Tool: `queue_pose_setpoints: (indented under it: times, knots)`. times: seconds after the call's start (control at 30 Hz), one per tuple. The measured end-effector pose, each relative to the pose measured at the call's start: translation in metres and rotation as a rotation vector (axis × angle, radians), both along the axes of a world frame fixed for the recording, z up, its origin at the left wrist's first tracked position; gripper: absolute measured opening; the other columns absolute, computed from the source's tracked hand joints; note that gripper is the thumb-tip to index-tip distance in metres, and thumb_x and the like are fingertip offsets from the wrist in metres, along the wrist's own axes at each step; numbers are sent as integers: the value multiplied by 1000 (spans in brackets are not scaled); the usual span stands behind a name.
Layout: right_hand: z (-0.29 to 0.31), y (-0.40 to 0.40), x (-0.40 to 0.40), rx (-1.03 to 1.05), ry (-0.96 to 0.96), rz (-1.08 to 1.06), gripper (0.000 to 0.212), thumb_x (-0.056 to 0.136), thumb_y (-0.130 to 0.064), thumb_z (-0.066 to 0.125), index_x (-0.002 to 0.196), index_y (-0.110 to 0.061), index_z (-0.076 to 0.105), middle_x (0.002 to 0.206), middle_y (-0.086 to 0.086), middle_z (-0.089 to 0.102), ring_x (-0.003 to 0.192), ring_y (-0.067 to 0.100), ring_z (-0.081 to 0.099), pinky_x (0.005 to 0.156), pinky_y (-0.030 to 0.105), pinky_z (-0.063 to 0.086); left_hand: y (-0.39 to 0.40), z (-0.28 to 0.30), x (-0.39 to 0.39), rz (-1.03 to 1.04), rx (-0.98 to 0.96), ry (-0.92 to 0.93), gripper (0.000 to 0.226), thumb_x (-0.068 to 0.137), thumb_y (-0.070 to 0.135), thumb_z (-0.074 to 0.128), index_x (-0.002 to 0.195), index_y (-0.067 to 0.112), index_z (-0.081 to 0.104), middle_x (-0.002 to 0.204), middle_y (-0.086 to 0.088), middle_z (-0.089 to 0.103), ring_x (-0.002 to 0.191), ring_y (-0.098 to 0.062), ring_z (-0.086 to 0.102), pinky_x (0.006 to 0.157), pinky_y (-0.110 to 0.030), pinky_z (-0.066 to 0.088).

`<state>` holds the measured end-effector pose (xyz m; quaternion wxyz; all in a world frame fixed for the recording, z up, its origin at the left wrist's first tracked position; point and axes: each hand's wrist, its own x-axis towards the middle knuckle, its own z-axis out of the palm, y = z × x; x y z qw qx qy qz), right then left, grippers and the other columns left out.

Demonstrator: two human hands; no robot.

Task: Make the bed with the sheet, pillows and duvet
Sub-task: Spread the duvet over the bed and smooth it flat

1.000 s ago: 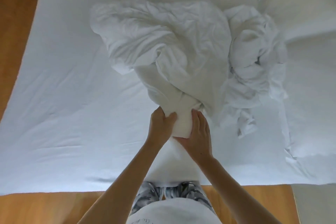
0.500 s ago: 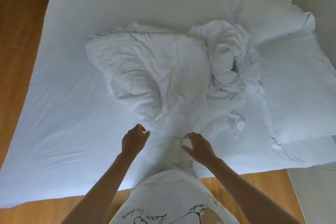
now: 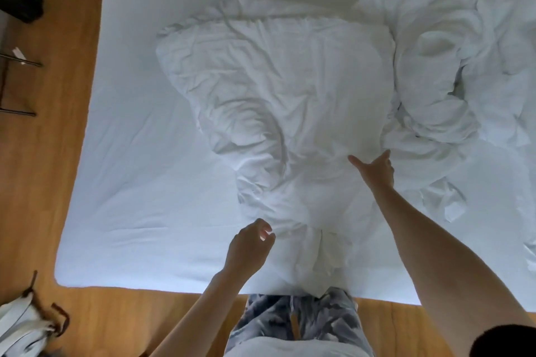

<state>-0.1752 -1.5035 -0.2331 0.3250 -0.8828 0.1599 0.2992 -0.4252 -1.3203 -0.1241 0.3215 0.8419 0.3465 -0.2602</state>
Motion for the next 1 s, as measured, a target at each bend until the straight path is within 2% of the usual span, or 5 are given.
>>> queue_pose_setpoints:
  times: [0.2,0.4,0.63,0.8,1.0]
  knots:
    - [-9,65,-3,164,12,-109,67,79,-33,74,134,-4,47,127,17,59,117,35,56,96,40,45,27,-7,-14,19,1,62,20,96,32,50,112,21,58,105,10,66,95,-11,61,81,-25,46]
    - [43,125,-80,426,-14,-191,42,83,-21,69,122,-6,59,114,13,66,107,27,61,93,41,50,54,-10,-15,112,-18,-58,42,92,38,58,131,24,47,119,5,63,106,-13,61,85,-26,43]
    - [121,147,-190,696,133,-440,22,89,-13,62,111,-7,62,98,10,70,92,30,68,81,43,57,62,-5,-52,-417,-79,-183,114,78,64,64,152,28,-14,163,0,-4,148,-17,8,111,-38,31]
    - [174,195,-281,703,56,-545,21,87,-13,66,106,-6,61,99,14,68,90,31,66,76,39,56,103,19,-116,-242,-257,-390,123,55,71,75,149,27,10,148,6,37,132,-17,43,95,-45,49]
    - [205,270,-392,755,52,-608,41,72,-24,73,106,-6,61,110,15,66,103,33,62,91,47,52,171,50,-209,-97,-157,-569,84,70,38,81,139,14,39,114,-3,67,100,-24,66,79,-30,52]
